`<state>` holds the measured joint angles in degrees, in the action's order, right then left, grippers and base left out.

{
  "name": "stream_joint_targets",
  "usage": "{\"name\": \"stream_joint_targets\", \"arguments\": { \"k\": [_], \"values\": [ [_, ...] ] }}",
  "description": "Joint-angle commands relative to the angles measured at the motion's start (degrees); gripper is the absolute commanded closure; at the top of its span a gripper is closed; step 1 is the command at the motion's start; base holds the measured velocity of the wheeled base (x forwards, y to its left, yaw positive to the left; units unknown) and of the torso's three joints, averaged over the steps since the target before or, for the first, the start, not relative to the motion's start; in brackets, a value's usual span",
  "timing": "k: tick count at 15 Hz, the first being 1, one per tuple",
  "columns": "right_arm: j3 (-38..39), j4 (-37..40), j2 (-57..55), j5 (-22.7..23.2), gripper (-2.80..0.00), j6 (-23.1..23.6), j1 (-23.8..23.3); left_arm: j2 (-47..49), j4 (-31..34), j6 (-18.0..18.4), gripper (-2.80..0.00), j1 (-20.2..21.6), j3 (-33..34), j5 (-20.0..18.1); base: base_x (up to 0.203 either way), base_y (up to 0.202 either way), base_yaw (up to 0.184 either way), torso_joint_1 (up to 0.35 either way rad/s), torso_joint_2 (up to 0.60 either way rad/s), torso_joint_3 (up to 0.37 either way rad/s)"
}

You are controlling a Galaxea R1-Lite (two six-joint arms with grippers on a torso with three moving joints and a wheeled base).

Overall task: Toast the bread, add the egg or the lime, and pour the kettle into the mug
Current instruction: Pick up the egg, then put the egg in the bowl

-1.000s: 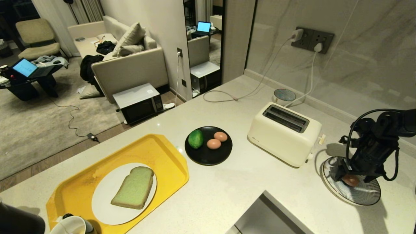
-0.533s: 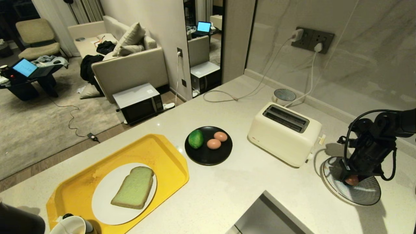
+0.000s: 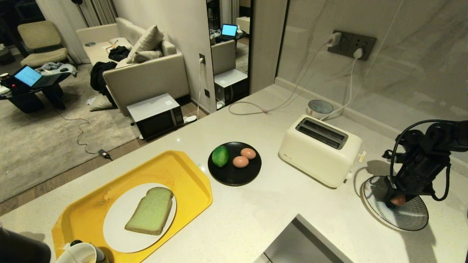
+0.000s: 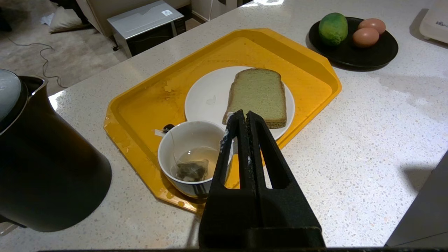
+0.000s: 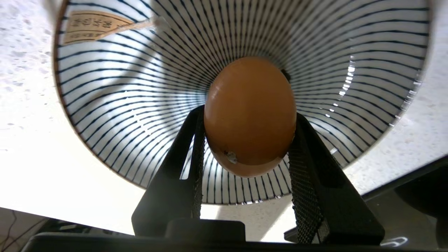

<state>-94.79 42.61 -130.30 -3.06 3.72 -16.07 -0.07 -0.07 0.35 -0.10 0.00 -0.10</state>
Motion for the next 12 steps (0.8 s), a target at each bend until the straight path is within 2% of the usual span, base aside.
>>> {"name": "stream_joint_targets", "arguments": {
  "k": [1, 4, 9, 12],
  "values": [
    [0.6, 0.3, 3.1, 0.0, 0.0, 0.0, -0.1, 0.0, 0.0, 0.0, 0.0, 0.0, 0.0, 0.0, 0.0, 0.0, 0.0, 0.0, 0.0, 0.0],
    [3.3, 0.3, 7.7, 0.0, 0.0, 0.2, -0.3, 0.0, 0.0, 0.0, 0.0, 0.0, 0.0, 0.0, 0.0, 0.0, 0.0, 0.0, 0.0, 0.0],
    [12.5, 0.2, 22.2, 1.4, 0.0, 0.4, -0.3, 0.0, 0.0, 0.0, 0.0, 0.0, 0.0, 0.0, 0.0, 0.0, 0.0, 0.0, 0.0, 0.0],
    [15.0, 0.2, 29.0, 1.9, 0.0, 0.3, -0.3, 0.0, 0.0, 0.0, 0.0, 0.0, 0.0, 0.0, 0.0, 0.0, 0.0, 0.0, 0.0, 0.0]
  ]
}}
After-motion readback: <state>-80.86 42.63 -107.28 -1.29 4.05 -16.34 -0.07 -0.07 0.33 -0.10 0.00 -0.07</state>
